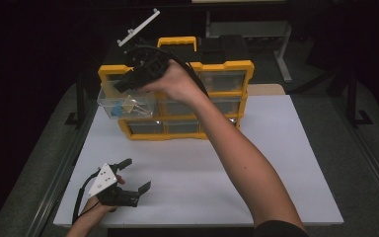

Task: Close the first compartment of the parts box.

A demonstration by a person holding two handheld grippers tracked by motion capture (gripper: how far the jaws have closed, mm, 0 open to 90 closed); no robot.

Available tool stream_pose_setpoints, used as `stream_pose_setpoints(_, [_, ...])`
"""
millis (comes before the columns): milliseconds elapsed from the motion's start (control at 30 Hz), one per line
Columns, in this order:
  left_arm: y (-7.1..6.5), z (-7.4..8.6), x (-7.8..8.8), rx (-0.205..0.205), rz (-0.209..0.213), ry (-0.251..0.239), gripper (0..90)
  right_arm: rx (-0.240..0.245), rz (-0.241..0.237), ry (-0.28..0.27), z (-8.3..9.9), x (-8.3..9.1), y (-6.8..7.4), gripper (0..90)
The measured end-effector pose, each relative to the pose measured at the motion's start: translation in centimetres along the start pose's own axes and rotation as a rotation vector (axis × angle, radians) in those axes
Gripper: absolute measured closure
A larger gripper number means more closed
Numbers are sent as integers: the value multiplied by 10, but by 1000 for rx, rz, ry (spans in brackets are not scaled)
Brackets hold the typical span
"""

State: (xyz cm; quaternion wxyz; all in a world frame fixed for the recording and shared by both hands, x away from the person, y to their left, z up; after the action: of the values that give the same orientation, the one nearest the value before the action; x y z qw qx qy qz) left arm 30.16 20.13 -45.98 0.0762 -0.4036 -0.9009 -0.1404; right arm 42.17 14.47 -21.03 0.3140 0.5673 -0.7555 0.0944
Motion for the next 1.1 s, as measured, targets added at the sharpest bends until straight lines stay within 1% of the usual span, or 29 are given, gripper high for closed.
stream_pose_setpoints(100, [0, 0, 0, 0, 0, 1, 1, 3, -24, 1, 6, 4, 8, 680])
stream_pose_setpoints(133, [0, 1, 0, 0, 0, 2, 1, 8, -25, 0, 8, 4, 9, 693])
stream_pose_setpoints(167, [1, 2, 1, -13, 2, 14, 0, 14, -28, 0, 9, 5, 11, 707])
stream_pose_setpoints(333, [1, 1, 0, -9, 1, 10, 1, 29, -53, 2, 17, 9, 21, 766])
stream_pose_setpoints(400, [0, 2, -1, -14, 2, 13, 1, 41, -58, 4, 20, 10, 24, 784])
stream_pose_setpoints(433, [-1, 2, -1, -1, 4, 12, 1, 43, -60, 7, 22, 10, 26, 792])
stream_pose_setpoints(533, [-1, 2, 0, -3, 6, 16, 1, 56, -59, 21, 26, 8, 29, 816])
stream_pose_setpoints(567, [-1, 2, 0, -7, 6, 19, 1, 66, -61, 23, 28, 6, 29, 831])
stream_pose_setpoints(667, [1, 2, 0, -24, 3, 20, 1, 75, -55, 34, 32, 2, 29, 859])
stream_pose_setpoints(767, [0, 1, 0, -15, 1, 13, 1, 75, -47, 42, 34, -2, 28, 866])
stream_pose_setpoints(867, [0, 1, -1, -7, 2, 12, 1, 77, -27, 45, 37, -5, 25, 879])
stream_pose_setpoints(967, [0, 2, -1, -7, 2, 14, 1, 70, -22, 51, 39, -8, 24, 888])
stream_pose_setpoints(1000, [0, 2, -1, -3, 2, 13, 1, 75, -15, 52, 40, -9, 23, 889])
stream_pose_setpoints(1033, [0, 1, -1, -5, 2, 13, 1, 78, -8, 52, 40, -9, 22, 891])
stream_pose_setpoints(1100, [0, 1, -1, -7, 3, 12, 1, 70, -10, 44, 40, -10, 22, 892])
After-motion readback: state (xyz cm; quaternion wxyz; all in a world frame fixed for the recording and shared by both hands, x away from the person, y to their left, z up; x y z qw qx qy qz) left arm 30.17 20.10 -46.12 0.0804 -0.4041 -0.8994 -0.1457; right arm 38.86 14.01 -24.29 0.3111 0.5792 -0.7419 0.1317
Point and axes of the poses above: each handheld gripper's, and its own axes: x roughly backward along the jaws, z roughly out of its underside, y roughly to its left, the point moved 9 cm from there along -x, roughly forward along the jaws, and after that the axes turned 10 degrees about -x, right-handed, at the moved point
